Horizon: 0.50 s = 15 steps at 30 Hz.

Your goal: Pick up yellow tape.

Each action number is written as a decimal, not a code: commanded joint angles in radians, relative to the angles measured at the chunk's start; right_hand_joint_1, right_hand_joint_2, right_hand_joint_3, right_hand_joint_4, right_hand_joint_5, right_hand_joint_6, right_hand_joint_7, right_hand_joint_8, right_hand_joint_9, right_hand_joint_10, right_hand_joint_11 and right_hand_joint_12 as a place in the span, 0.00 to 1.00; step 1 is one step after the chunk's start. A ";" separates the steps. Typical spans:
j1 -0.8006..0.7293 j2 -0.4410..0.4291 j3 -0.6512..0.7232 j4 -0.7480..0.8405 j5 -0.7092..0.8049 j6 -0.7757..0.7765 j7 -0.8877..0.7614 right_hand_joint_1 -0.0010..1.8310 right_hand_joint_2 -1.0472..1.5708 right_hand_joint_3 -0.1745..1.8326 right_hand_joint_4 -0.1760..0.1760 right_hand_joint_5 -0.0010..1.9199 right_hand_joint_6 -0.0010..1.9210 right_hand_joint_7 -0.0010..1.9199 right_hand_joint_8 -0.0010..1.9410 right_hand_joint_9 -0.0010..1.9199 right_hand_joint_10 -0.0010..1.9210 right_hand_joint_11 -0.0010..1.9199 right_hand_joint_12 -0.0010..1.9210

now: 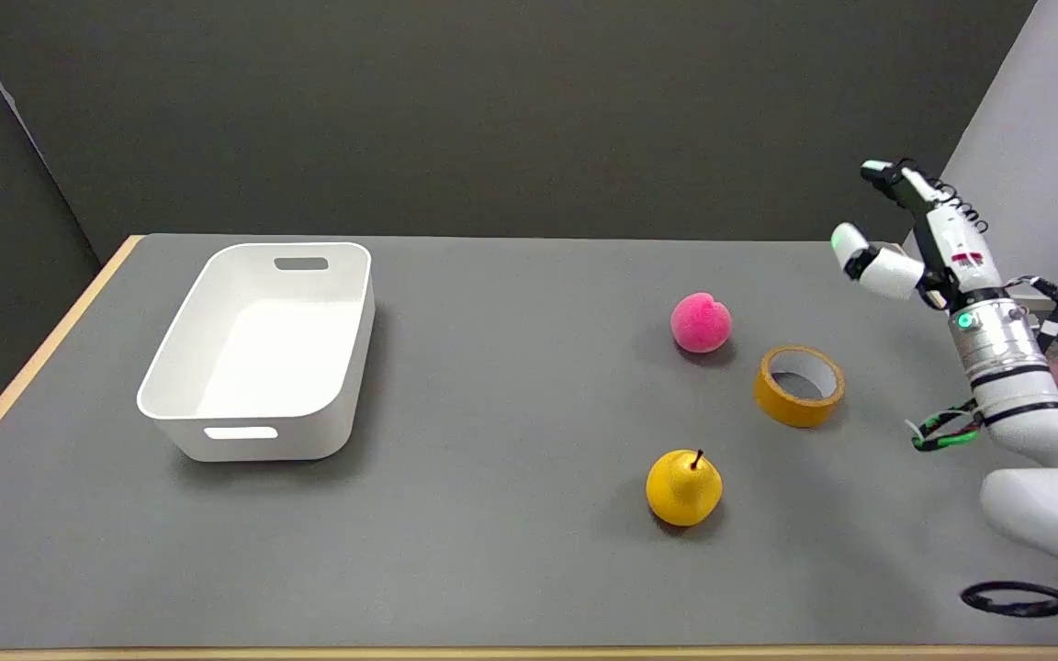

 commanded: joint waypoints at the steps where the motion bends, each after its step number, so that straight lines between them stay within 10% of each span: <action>1: -0.386 -0.064 0.163 0.291 0.029 -0.117 -0.401 0.28 0.63 0.57 0.66 0.10 0.25 0.13 0.19 0.07 0.34 0.00 0.50; 15: -0.485 -0.173 0.110 0.233 0.061 -0.051 -0.646 0.31 0.63 0.58 0.59 0.10 0.24 0.13 0.20 0.07 0.35 0.00 0.50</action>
